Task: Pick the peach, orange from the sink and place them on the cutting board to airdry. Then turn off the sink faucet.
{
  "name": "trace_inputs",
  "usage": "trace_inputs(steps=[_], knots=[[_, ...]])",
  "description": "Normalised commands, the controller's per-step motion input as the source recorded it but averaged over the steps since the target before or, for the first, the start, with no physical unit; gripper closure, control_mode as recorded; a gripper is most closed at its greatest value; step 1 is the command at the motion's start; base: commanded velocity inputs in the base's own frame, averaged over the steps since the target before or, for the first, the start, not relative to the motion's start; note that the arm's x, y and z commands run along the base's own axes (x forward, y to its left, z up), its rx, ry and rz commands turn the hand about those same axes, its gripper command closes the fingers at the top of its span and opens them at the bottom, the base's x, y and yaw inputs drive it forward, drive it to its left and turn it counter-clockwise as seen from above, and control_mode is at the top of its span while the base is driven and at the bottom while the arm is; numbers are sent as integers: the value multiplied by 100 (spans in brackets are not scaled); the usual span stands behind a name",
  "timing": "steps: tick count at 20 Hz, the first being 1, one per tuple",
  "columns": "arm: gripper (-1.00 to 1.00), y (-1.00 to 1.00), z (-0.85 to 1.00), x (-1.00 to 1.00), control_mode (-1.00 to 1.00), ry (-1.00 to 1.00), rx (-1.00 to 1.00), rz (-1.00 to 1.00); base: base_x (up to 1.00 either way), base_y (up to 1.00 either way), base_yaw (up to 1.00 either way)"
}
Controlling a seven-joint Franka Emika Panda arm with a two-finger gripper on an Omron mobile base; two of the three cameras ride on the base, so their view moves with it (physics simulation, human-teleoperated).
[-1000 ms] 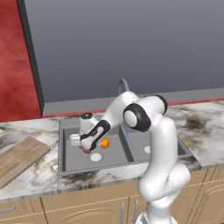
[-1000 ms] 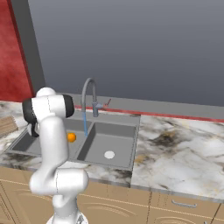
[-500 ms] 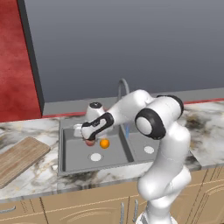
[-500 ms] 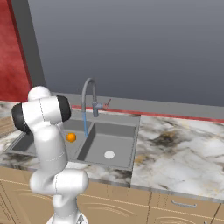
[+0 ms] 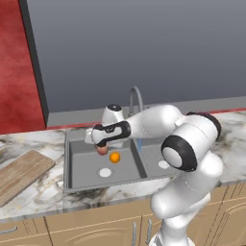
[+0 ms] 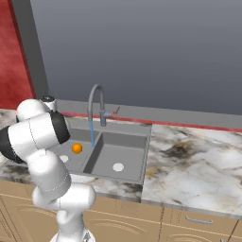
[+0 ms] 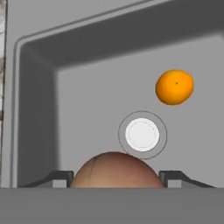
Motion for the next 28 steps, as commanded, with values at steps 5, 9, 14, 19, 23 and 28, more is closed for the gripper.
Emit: trace_inputs(steps=[5,9,14,19,23,28], knots=[[100,-9,50,-30,-100,-1,0,1,0,0,0],[100,-18,52,-33,-100,0,0,3,0,0,0],[100,-23,52,-41,-100,-2,0,7,0,0,0],[100,-3,40,-43,-100,-8,0,13,0,0,0],[100,0,37,-48,-100,-4,1,18,0,0,0],[100,1,48,-37,-100,-3,0,16,0,0,0]])
